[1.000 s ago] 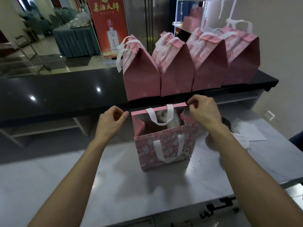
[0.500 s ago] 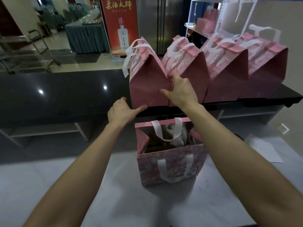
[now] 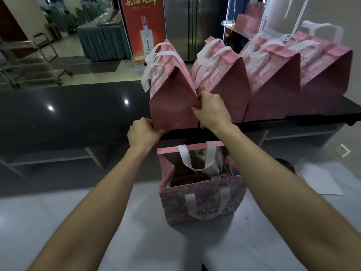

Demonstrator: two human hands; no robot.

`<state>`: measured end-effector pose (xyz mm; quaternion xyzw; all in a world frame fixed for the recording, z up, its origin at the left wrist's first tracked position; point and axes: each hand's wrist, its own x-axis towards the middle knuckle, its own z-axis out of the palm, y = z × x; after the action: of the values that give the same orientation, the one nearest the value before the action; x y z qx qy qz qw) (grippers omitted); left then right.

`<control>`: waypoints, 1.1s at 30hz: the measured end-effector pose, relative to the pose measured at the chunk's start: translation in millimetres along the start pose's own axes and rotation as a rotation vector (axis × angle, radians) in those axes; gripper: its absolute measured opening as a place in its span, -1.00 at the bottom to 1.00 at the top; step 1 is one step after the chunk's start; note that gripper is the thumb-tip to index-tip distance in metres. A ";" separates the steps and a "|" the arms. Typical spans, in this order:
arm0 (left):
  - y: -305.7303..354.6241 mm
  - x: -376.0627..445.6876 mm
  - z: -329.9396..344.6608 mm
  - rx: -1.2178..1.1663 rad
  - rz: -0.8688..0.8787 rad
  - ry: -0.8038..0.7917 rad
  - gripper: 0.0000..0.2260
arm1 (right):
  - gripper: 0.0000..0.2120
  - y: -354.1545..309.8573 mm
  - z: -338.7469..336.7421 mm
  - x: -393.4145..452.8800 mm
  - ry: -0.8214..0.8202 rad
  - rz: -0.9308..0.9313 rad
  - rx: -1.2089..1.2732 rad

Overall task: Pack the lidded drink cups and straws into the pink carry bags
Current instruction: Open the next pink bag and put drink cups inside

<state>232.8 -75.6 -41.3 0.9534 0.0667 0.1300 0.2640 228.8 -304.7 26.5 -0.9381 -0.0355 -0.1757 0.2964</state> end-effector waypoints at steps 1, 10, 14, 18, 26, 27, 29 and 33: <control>0.5 -1.4 -2.3 0.018 -0.007 -0.017 -0.47 | -0.61 -1.0 -2.7 -2.0 -0.011 0.002 -0.007; -10.3 -43.3 -51.8 0.054 0.170 -0.118 -0.79 | -0.81 30.7 -49.6 -51.2 -0.152 -0.002 -0.149; 43.5 -62.8 -50.9 0.050 0.468 -0.293 -0.82 | -0.78 74.4 -73.5 -81.3 -0.131 0.086 -0.162; 95.8 -74.4 -25.4 0.028 0.606 -0.402 -0.79 | -0.67 140.6 -92.3 -103.1 -0.211 0.209 -0.272; 123.1 -85.2 10.4 -0.019 0.603 -0.288 -0.81 | 0.01 265.0 -68.7 -111.8 -0.730 0.387 -0.484; 120.3 -86.6 9.4 -0.040 0.592 -0.241 -0.82 | -0.04 271.3 -67.4 -108.0 -0.725 0.352 -0.484; 110.7 -92.7 2.8 -0.093 0.566 -0.140 -0.87 | -0.13 271.5 -73.2 -97.6 -0.670 0.289 -0.479; 82.7 -112.5 -18.5 -0.141 0.436 -0.154 -0.96 | -0.12 236.8 -101.8 -75.0 -0.371 0.130 -0.369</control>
<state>124.7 -159.1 -6.9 0.9316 -0.1704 0.1151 0.2997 167.7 -554.4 -50.9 -0.9927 0.0039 0.0151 0.1197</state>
